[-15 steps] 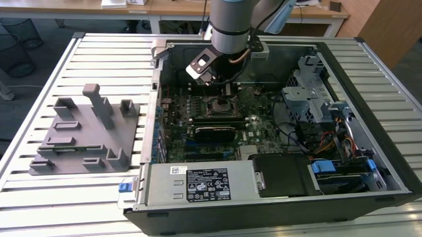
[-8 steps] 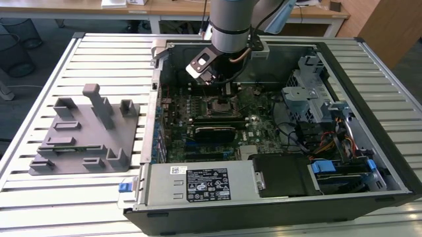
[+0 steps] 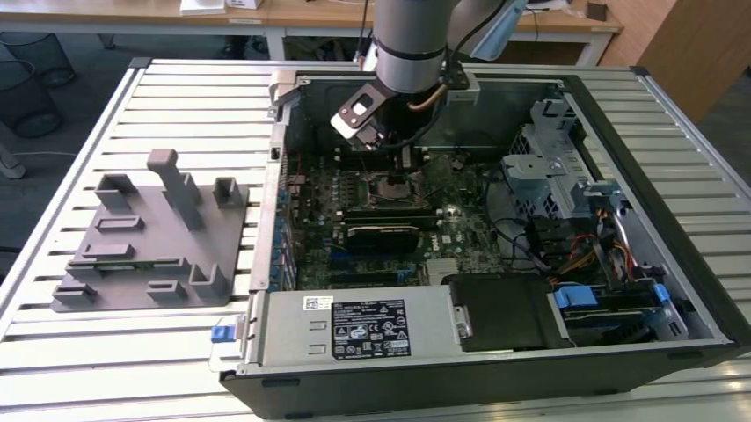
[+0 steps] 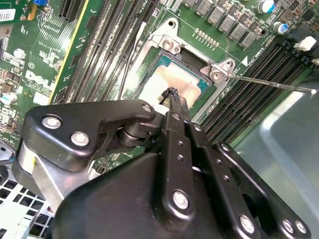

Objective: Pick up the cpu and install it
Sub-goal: 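Close the cpu cover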

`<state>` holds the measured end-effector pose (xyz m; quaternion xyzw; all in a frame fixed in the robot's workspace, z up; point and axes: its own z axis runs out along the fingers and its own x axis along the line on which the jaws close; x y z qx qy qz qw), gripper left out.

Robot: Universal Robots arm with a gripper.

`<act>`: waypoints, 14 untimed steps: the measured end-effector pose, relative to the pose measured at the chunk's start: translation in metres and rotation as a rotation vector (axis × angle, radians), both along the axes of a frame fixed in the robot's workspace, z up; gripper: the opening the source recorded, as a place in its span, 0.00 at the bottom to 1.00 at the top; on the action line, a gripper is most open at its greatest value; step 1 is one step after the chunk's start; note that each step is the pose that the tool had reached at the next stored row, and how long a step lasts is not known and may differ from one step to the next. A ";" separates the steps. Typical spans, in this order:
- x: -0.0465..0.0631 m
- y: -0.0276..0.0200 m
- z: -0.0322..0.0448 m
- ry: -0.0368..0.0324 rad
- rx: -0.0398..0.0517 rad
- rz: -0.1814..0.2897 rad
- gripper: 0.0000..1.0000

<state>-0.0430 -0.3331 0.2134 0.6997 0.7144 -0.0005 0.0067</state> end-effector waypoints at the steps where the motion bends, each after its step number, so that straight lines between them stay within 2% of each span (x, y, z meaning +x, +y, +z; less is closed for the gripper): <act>1: 0.000 0.0000 0.0002 0.0000 0.0000 0.000 0.11; 14: 0.000 0.0000 0.0031 0.0001 -0.0010 0.000 0.11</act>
